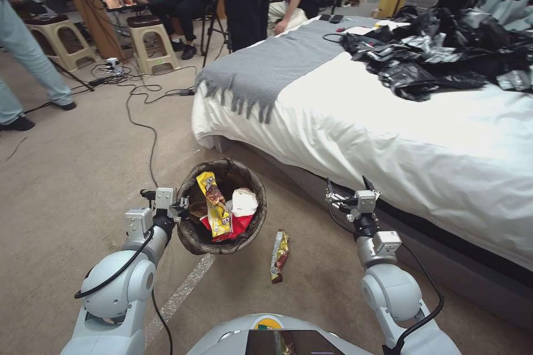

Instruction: Pick up the trash bin, then pick up the garbage from the floor and place it into the trash bin.

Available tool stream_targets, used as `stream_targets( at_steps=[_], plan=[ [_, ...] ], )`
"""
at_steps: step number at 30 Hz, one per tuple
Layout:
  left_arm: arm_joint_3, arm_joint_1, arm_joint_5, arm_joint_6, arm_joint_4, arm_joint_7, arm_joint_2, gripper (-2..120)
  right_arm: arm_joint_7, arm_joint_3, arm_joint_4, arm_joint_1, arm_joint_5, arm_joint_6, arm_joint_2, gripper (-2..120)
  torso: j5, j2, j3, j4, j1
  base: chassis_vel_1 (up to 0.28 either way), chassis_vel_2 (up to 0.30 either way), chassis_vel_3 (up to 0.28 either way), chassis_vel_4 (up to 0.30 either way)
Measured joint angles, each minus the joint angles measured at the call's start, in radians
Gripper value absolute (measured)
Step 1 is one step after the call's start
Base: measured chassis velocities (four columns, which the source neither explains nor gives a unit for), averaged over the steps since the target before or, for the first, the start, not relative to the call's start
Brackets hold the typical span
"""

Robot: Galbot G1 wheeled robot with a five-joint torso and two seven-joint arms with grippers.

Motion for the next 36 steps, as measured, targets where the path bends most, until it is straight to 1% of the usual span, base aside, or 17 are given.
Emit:
stream_targets(
  at_steps=[12,15,16,19,20,21,22,23,24,26,27,28,29,31,36],
  plan=[
    [0.001,-0.002,-0.001,0.000,0.008,0.003,0.001,0,-0.002,-0.009,-0.011,0.000,-0.005,0.000,0.005,100,-0.0002,0.000,0.000,0.0002,0.000,0.082,0.085,0.081,0.084],
    [0.007,0.002,0.003,0.000,0.007,0.001,0.004,0,0.050,-0.086,-0.019,0.003,0.100,-0.125,-0.021,100,-0.0002,0.000,0.000,0.0001,0.000,0.012,0.022,0.013,0.019],
    [0.007,0.002,0.003,0.000,0.007,0.001,0.004,0,0.050,-0.086,-0.019,0.003,0.100,-0.125,-0.021,100,-0.0002,0.000,0.000,0.0001,0.000,0.000,0.000,0.000,0.000],
    [0.010,0.002,0.005,0.000,0.001,-0.002,0.007,0,0.137,-0.165,-0.016,0.050,0.333,-0.317,-0.088,100,-0.0001,0.000,0.000,-0.0005,0.000,0.000,0.000,0.000,0.000],
    [0.010,0.002,0.005,0.000,0.001,-0.002,0.007,0,0.137,-0.165,-0.016,0.050,0.333,-0.317,-0.088,100,-0.0001,0.000,0.000,-0.0005,0.000,0.000,0.000,0.000,0.000],
    [0.012,0.004,0.005,0.000,-0.001,-0.005,0.007,0,0.153,-0.187,-0.023,0.071,0.395,-0.361,-0.111,100,-0.0001,0.000,0.000,-0.0002,0.000,0.000,0.000,0.000,0.000],
    [0.013,0.005,0.006,0.000,-0.002,-0.006,0.007,0,0.160,-0.198,-0.031,0.087,0.429,-0.384,-0.125,100,0.0000,0.000,0.000,-0.0002,0.000,0.000,0.000,0.000,0.000],
    [0.015,0.010,0.009,0.000,-0.003,-0.007,0.006,0,0.176,-0.224,-0.058,0.122,0.497,-0.431,-0.153,100,-0.0001,0.000,0.000,0.0000,0.000,0.000,0.000,0.000,0.000],
    [0.015,0.010,0.009,0.000,-0.003,-0.007,0.006,0,0.176,-0.224,-0.058,0.122,0.497,-0.431,-0.153,100,-0.0001,0.000,0.000,0.0000,0.000,0.000,0.000,0.000,0.000],
    [0.016,0.015,0.015,0.000,-0.005,-0.006,0.005,0,0.228,-0.279,-0.124,0.196,0.647,-0.497,-0.187,100,0.0000,0.000,0.000,0.0000,0.000,0.000,0.000,0.000,0.000],
    [0.016,0.015,0.015,0.000,-0.005,-0.006,0.005,0,0.228,-0.279,-0.124,0.196,0.647,-0.497,-0.187,100,0.0000,0.000,0.000,0.0000,0.000,0.000,0.000,0.000,0.000],
    [0.015,0.016,0.017,0.000,-0.005,-0.006,0.005,0,0.274,-0.315,-0.173,0.249,0.740,-0.532,-0.195,100,0.0001,0.000,0.000,0.0002,0.000,0.000,0.000,0.000,0.000],
    [0.012,0.016,0.018,0.000,-0.006,-0.005,0.005,0,0.296,-0.334,-0.199,0.277,0.777,-0.545,-0.196,100,0.0000,0.000,0.000,0.0002,0.000,0.000,0.000,0.000,0.000],
    [0.006,0.017,0.021,0.000,-0.006,-0.004,0.005,0,0.322,-0.368,-0.249,0.322,0.821,-0.561,-0.186,100,0.0000,0.000,0.000,0.0002,0.000,0.000,0.000,0.000,0.000],
    [0.004,0.018,0.026,0.000,-0.003,-0.001,0.005,0,0.341,-0.397,-0.295,0.357,0.862,-0.568,-0.168,100,-0.0001,0.000,0.000,0.0001,0.000,0.000,0.000,0.000,0.000]
  ],
)
